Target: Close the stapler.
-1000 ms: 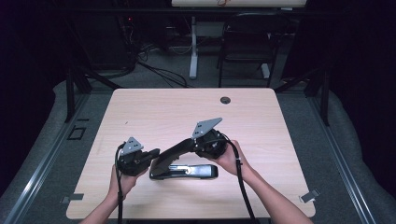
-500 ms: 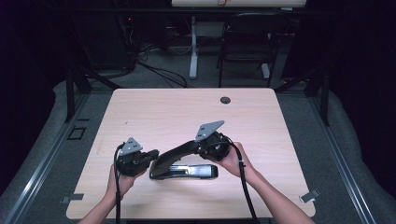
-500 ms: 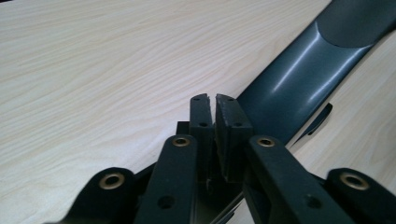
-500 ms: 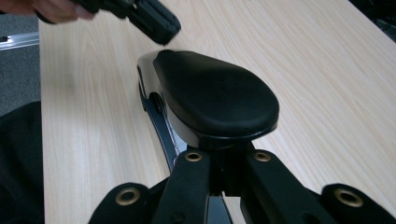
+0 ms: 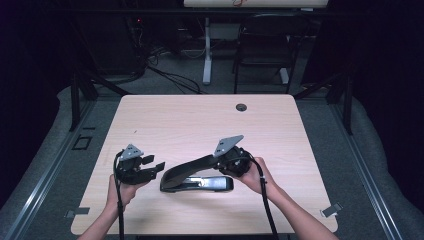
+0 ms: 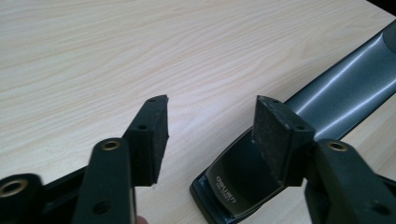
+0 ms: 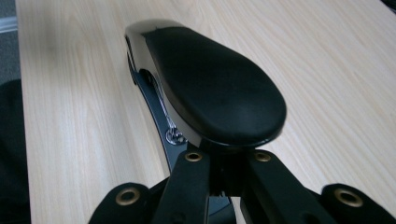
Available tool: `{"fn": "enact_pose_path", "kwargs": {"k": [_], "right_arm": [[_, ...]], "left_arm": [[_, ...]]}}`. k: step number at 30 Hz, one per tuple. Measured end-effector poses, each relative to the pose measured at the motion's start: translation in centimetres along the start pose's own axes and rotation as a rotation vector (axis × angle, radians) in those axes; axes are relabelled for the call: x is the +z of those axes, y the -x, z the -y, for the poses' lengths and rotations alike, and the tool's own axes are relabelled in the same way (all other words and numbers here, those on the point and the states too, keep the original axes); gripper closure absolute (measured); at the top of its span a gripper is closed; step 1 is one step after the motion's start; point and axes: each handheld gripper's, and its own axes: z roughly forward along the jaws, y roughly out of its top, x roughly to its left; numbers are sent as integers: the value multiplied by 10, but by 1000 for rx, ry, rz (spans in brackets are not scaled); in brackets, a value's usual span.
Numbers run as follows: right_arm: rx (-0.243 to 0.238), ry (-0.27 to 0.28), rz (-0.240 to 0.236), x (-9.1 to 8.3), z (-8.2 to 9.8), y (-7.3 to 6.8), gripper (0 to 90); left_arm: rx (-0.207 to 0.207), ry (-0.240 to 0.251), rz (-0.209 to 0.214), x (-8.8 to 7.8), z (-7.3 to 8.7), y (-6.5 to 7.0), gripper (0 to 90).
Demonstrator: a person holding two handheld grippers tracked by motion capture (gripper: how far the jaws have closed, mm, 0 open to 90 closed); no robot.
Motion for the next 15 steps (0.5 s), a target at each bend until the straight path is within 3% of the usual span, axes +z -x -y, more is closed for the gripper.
{"fn": "enact_pose_path", "kwargs": {"k": [9,15], "right_arm": [[1,-40,0,5,8,1,900],[3,-85,-6,8,15,3,900]], "left_arm": [[-4,-19,-16,0,1,-4,301],[-15,-30,-24,1,2,-7,286]]}}
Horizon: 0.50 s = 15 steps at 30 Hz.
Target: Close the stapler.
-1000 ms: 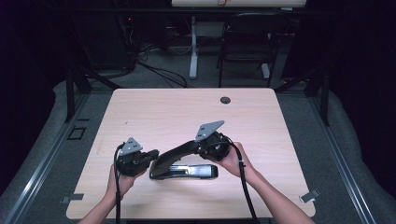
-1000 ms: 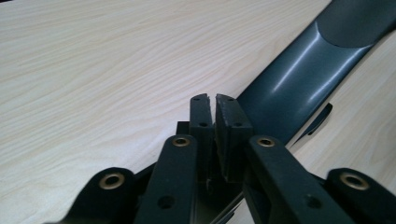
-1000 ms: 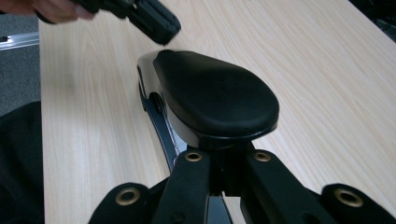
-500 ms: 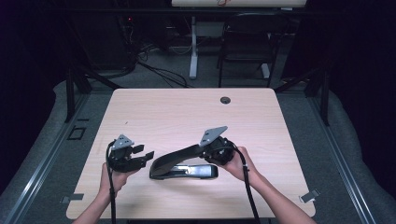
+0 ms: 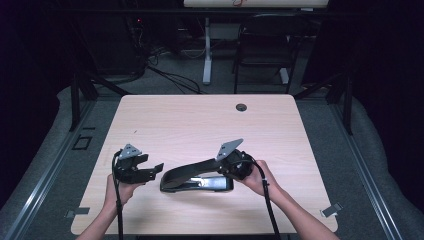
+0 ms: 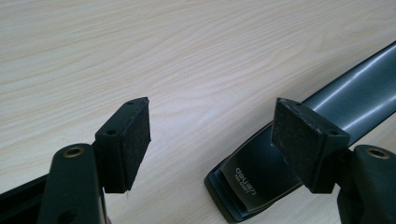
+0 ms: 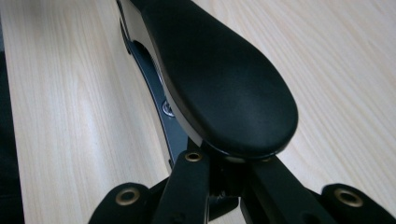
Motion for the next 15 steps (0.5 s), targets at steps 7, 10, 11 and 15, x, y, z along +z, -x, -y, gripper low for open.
{"fn": "enact_pose_path", "kwargs": {"k": [7,10,11,15], "right_arm": [[17,-23,-6,7,7,2,900],[17,-36,-13,11,10,2,900],[20,-36,-16,11,10,3,900],[23,-60,-22,12,15,4,900]], "left_arm": [[-1,-21,5,3,1,0,279],[5,-33,9,4,2,-1,276],[7,-35,8,4,2,-1,275],[1,-37,7,4,2,-2,273]]}}
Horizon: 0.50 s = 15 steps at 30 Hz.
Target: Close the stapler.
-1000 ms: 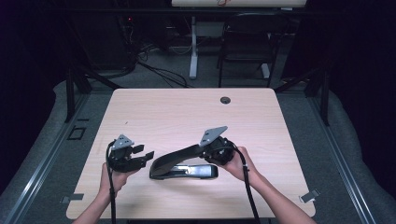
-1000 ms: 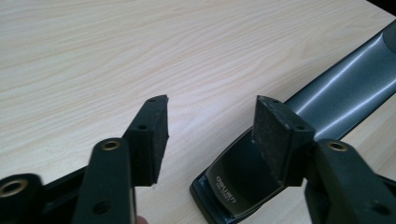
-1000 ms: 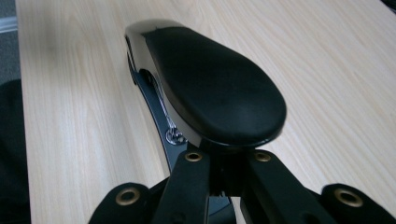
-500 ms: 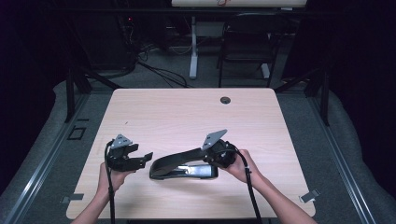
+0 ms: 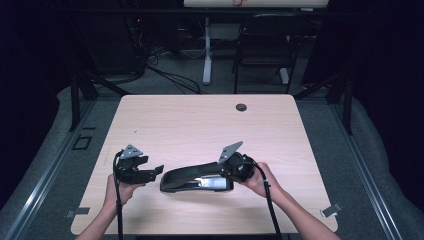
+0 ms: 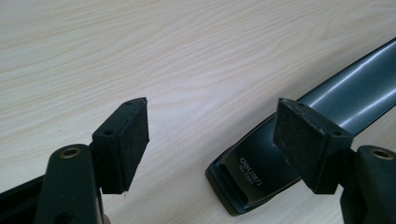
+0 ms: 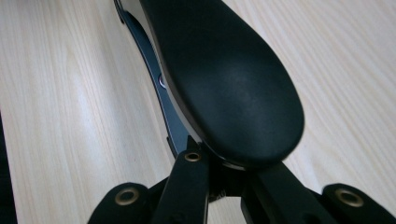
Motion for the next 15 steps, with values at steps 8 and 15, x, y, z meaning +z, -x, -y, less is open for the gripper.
{"fn": "enact_pose_path", "kwargs": {"k": [8,15], "right_arm": [[26,-74,-36,10,16,5,890],[33,-138,-45,5,17,11,892]], "left_arm": [[5,-7,1,1,0,0,266],[7,-10,-6,0,0,-1,258]]}}
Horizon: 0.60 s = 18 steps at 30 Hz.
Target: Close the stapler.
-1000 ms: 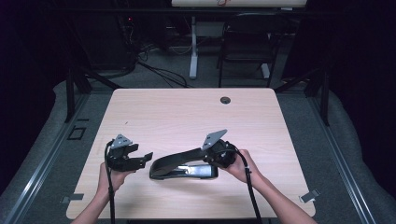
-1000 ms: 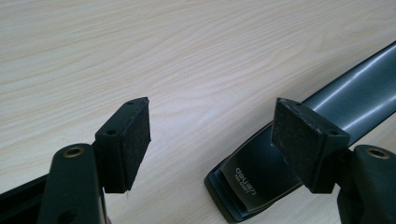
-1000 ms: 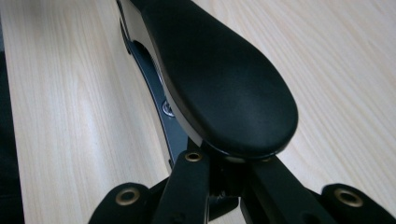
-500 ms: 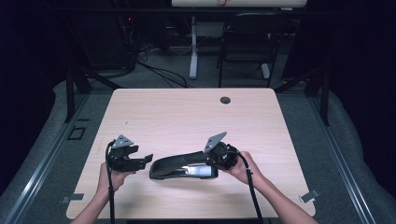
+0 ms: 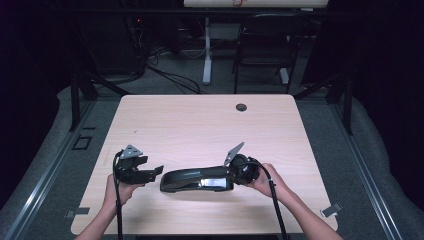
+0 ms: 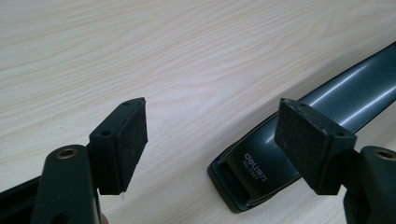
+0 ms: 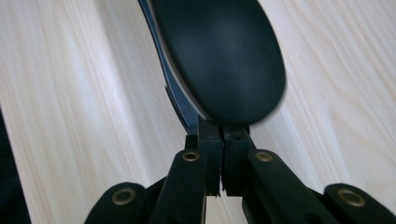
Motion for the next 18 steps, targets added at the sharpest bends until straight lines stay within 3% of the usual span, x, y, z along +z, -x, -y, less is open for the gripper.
{"fn": "enact_pose_path", "kwargs": {"k": [3,5,9,12,13,18], "right_arm": [[53,4,18,-5,5,12,890],[84,37,41,-15,7,21,890],[125,183,52,-45,5,23,891],[108,280,36,-60,0,13,891],[92,289,31,-63,-3,9,891],[34,262,25,-55,-13,-7,889]], "left_arm": [[-2,0,0,0,0,0,254],[-2,0,0,0,0,-1,251],[-1,-10,2,2,0,-2,242],[-2,-16,0,3,1,-2,228],[-5,-17,0,4,1,-2,222],[-10,-15,-14,4,1,-3,194]]}}
